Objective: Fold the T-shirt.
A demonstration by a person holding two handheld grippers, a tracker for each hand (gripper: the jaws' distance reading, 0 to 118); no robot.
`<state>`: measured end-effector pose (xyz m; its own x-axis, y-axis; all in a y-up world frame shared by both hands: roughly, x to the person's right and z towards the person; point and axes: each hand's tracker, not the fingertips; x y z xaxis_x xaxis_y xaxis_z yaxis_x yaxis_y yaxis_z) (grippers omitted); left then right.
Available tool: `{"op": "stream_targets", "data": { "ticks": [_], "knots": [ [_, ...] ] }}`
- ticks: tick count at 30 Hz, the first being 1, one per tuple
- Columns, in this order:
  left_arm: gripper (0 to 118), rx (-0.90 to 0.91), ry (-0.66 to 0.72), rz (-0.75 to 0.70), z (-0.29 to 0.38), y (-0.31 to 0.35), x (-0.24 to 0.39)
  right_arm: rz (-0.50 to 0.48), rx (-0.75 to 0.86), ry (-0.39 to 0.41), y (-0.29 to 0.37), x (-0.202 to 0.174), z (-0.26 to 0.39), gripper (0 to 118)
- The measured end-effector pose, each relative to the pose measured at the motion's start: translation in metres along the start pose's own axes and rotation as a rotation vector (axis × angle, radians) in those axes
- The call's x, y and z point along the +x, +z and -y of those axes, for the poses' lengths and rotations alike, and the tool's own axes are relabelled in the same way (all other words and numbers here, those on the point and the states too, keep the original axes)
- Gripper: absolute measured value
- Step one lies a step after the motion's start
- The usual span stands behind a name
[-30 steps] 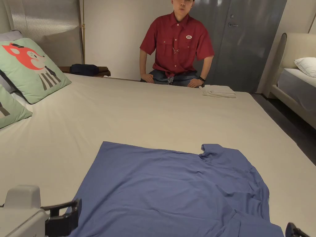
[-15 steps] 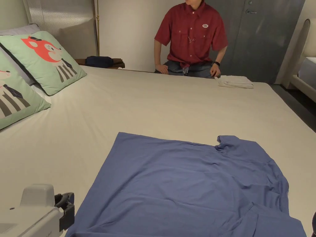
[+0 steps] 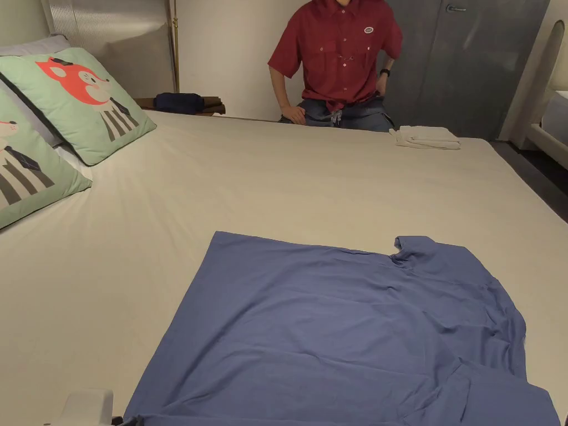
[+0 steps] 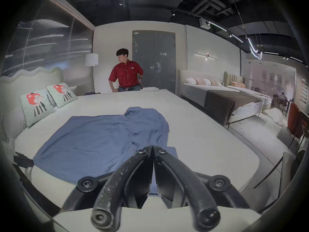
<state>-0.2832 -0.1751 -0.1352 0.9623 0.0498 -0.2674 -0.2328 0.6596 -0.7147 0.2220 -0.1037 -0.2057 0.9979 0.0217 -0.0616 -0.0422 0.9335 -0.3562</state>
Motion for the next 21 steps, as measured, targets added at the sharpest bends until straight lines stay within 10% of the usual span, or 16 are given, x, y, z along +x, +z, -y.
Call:
{"op": "stream_targets", "data": {
  "ticks": [5, 9, 15, 18, 21],
  "knots": [
    [4, 0.035, 0.022, 0.037, -0.003, 0.014, 0.000, 0.053, -0.033, -0.004, -0.003, 0.011, 0.006, 8],
    [3, 0.081, 0.003, 0.030, -0.009, 0.029, 0.008, 0.078, -0.215, -0.014, -0.027, 0.028, 0.014, 113],
    [3, 0.089, 0.040, 0.054, -0.016, 0.028, 0.008, 0.077, -0.377, -0.011, -0.063, 0.046, 0.038, 103],
    [3, 0.080, 0.053, 0.051, -0.015, 0.027, 0.008, 0.020, -0.394, -0.026, -0.067, 0.048, 0.043, 48],
    [3, 0.072, 0.084, 0.057, -0.015, 0.026, 0.005, -0.039, -0.371, -0.035, -0.061, 0.043, 0.044, 31]
  ]
}}
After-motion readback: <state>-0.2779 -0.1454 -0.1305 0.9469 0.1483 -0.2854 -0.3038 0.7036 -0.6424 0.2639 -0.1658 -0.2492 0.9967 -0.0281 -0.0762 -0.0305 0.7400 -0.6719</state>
